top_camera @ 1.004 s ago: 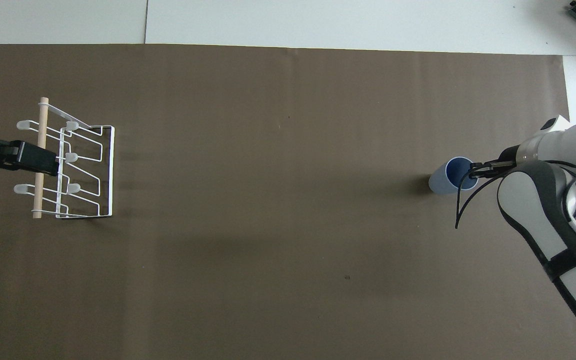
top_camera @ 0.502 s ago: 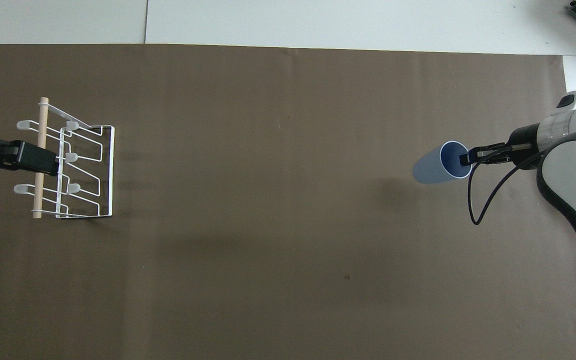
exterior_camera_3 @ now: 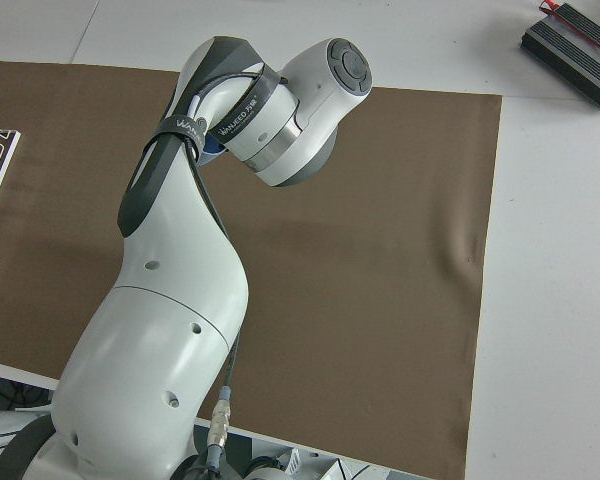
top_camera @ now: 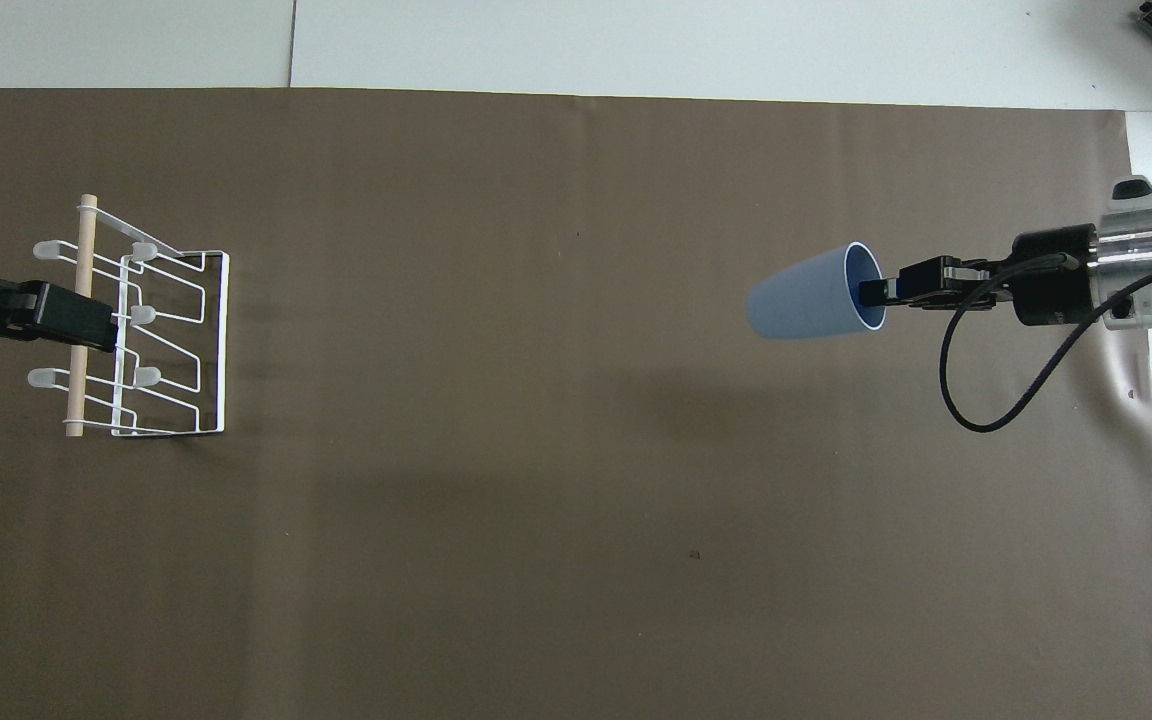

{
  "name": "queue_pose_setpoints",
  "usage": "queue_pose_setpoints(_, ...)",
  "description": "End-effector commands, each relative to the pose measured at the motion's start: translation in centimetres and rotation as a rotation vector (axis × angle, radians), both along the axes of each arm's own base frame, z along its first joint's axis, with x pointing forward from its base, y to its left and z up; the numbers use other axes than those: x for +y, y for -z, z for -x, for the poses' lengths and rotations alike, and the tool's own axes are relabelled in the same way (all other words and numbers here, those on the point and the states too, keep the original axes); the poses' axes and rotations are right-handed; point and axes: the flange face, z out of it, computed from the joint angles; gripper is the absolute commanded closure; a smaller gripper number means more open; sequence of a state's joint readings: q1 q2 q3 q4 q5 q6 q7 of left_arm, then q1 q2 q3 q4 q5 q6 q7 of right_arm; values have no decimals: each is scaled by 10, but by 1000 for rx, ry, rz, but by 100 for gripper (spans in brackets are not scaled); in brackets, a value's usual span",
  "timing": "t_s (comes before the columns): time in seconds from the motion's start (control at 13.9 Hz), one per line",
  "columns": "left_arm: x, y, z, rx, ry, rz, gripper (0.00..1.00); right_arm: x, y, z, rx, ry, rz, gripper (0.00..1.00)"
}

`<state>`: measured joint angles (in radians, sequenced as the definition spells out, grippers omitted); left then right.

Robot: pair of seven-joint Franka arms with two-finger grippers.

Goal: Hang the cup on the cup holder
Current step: 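Lift the blue cup with the right gripper and tip it sideways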

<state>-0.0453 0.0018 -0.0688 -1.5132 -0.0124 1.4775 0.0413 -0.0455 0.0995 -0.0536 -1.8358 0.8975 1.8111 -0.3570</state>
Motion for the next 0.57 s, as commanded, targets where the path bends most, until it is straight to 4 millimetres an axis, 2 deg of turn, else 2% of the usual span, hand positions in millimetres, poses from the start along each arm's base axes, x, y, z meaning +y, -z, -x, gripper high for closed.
queue_pose_setpoints(0.0, 4, -1, 7, -1, 5, 9, 0, 9, -15, 2, -1, -4, -187, 100)
queue_pose_setpoints(0.36, 3, -1, 7, -1, 6, 9, 0, 35, -36, 8, 27, 32, -432, 100)
queue_pose_setpoints(0.5, 1, -1, 7, -6, 3, 11, 0, 56, -40, 13, 66, 38, -513, 100)
